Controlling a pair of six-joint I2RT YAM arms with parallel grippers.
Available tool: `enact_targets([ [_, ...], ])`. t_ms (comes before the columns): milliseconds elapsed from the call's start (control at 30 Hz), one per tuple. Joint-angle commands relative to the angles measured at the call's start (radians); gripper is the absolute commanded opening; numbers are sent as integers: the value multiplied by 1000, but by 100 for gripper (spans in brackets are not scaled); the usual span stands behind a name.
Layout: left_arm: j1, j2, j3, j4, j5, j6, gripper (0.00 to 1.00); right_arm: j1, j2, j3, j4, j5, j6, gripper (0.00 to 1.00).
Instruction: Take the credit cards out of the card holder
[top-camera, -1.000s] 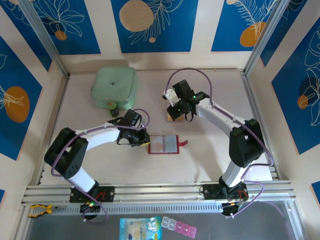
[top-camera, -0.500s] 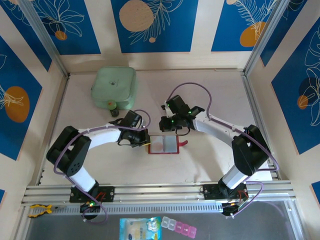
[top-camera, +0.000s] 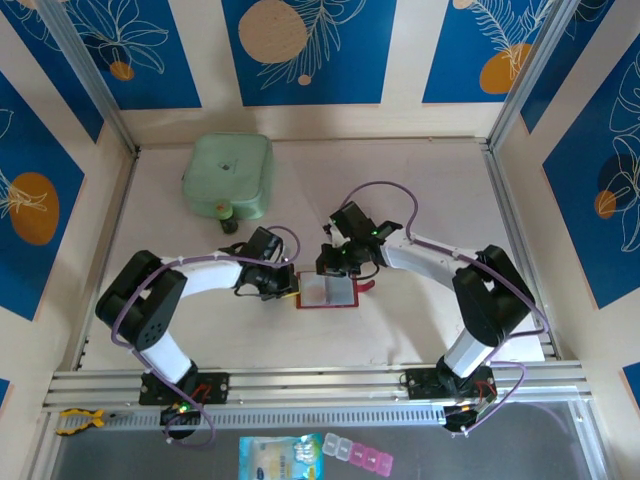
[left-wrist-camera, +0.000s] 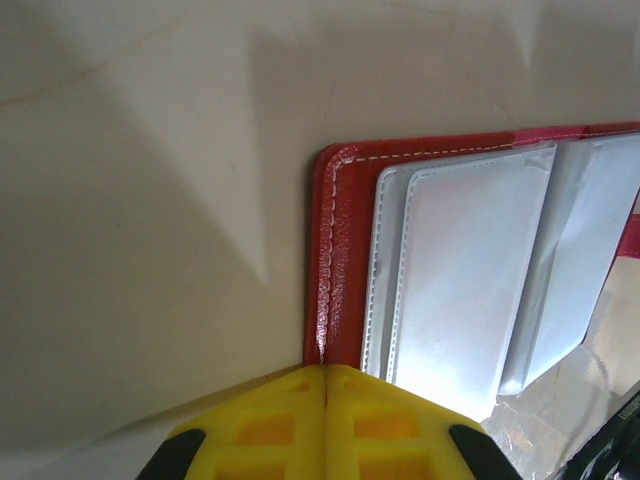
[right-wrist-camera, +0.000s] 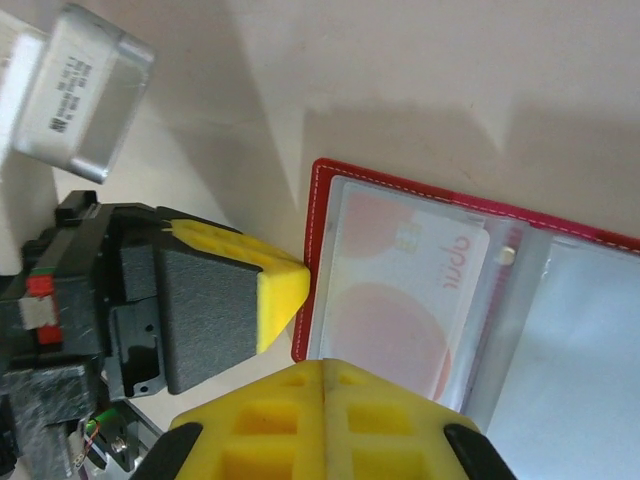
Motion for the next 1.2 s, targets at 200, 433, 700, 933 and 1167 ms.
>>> enact_targets([
  [200,4,15,-25,7,13,-5,5,18,87,-3,33,-119,61,18],
  [433,5,10,-26,1,13,-5,5,30,141,26,7,-128,71,26],
  [700,4,13,-25,-2,16,-4,5,33,179,52,-23,-119,73,26],
  [933,4,14,-23,-9,14,3,5,25,206,68,-72,-90,70,26],
  [1167,4,18,-20,-14,14,8,5,6,196,56,-106,-67,51,26],
])
